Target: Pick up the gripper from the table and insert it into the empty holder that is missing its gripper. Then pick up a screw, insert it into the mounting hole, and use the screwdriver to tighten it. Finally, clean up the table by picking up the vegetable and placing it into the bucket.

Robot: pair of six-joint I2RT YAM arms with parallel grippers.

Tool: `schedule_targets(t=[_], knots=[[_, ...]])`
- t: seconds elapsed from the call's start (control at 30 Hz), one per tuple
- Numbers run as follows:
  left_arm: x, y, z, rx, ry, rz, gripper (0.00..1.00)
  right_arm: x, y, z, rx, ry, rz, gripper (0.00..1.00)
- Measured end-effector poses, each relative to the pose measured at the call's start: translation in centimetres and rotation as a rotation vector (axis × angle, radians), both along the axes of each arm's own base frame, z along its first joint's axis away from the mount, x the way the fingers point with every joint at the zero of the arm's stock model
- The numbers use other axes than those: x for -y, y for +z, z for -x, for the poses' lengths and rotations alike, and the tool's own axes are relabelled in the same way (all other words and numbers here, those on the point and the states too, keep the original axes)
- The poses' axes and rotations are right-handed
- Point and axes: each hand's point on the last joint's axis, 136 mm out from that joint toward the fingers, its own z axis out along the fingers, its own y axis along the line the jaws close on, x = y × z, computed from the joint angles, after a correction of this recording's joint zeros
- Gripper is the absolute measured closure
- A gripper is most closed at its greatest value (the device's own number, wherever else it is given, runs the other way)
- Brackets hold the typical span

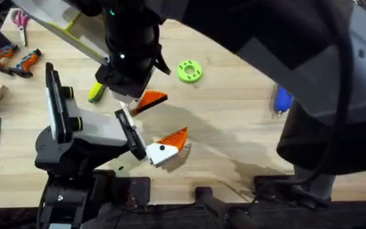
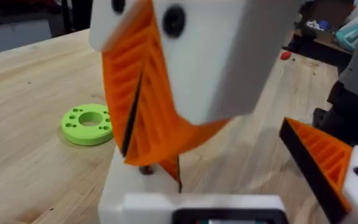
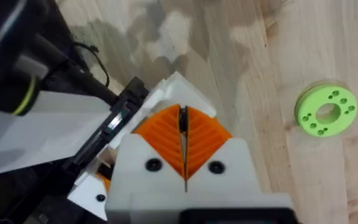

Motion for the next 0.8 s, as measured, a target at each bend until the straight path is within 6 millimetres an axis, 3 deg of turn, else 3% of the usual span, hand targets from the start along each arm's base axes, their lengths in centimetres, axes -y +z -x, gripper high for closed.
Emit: schedule_targets(t=[0.8], knots=[[0.01, 0.01, 0.01, 0.002, -0.001, -0.001, 0.015, 0.75, -0.37, 0.46, -0.022, 0.000, 0.034, 0.996]])
